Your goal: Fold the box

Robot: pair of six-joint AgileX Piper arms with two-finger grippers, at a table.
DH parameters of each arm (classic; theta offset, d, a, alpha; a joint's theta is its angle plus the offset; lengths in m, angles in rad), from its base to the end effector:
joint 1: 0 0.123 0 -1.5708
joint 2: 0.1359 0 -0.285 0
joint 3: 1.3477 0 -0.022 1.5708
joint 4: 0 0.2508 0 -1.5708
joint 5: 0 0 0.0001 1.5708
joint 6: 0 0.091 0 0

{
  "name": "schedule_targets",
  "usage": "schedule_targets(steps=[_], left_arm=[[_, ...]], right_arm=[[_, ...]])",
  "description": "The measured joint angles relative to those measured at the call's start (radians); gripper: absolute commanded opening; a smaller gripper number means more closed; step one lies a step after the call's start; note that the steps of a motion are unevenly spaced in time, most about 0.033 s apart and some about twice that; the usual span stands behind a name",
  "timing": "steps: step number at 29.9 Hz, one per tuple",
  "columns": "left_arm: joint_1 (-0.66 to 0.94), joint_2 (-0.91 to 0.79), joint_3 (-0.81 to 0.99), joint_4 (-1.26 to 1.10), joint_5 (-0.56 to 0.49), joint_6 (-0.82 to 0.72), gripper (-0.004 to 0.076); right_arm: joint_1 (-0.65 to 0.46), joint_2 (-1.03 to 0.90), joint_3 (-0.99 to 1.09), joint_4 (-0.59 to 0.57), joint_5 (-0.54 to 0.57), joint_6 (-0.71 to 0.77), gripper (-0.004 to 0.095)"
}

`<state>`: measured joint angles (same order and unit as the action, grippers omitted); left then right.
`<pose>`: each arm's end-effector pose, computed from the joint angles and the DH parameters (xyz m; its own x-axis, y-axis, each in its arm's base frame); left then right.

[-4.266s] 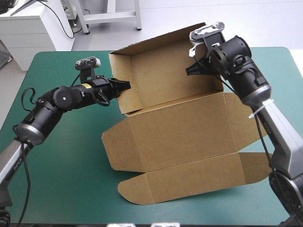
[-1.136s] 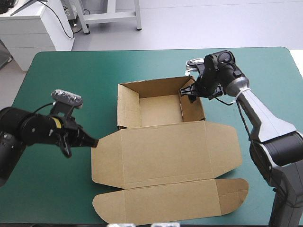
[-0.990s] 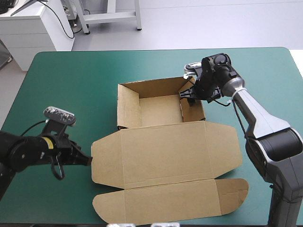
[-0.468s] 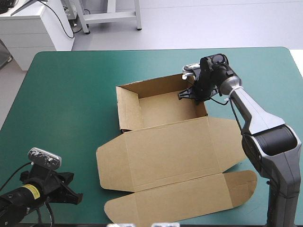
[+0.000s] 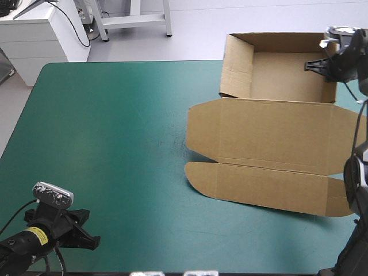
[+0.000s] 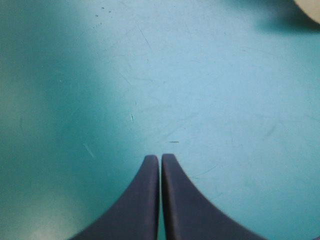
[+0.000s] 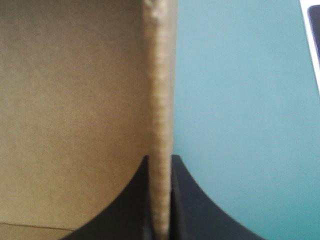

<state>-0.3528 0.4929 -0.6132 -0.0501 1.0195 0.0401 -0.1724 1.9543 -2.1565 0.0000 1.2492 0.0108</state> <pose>0.0671 -0.0288 0.2978 -0.6754 0.2634 -0.6888 0.3822 0.9238 -0.0214 0.4213 -0.0734 0.3885 -0.8050 0.1511 -0.5736 0.1803 0.9836 0.0062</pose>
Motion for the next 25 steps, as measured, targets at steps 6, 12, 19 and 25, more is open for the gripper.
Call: schedule_targets(steps=[6, 12, 19, 25], left_arm=[[0.000, 0.000, 0.000, 0.000, 0.000, 0.000, -0.0008], [0.000, 0.000, 0.000, 0.000, -0.007, 0.000, -0.0008], [0.000, 0.000, 0.000, 0.000, -0.043, 0.000, -0.0008], [0.000, 0.000, 0.003, 0.000, -0.048, 0.000, -0.0008]], right_arm=[[-0.162, 0.064, 0.001, 0.022, 0.000, -0.011, -0.0017], [-0.216, 0.143, 0.001, 0.044, 0.000, -0.022, 0.0097], [-0.225, 0.191, 0.003, 0.067, -0.002, -0.049, 0.0679], [-0.225, 0.155, -0.024, 0.086, -0.002, -0.073, 0.0665]])
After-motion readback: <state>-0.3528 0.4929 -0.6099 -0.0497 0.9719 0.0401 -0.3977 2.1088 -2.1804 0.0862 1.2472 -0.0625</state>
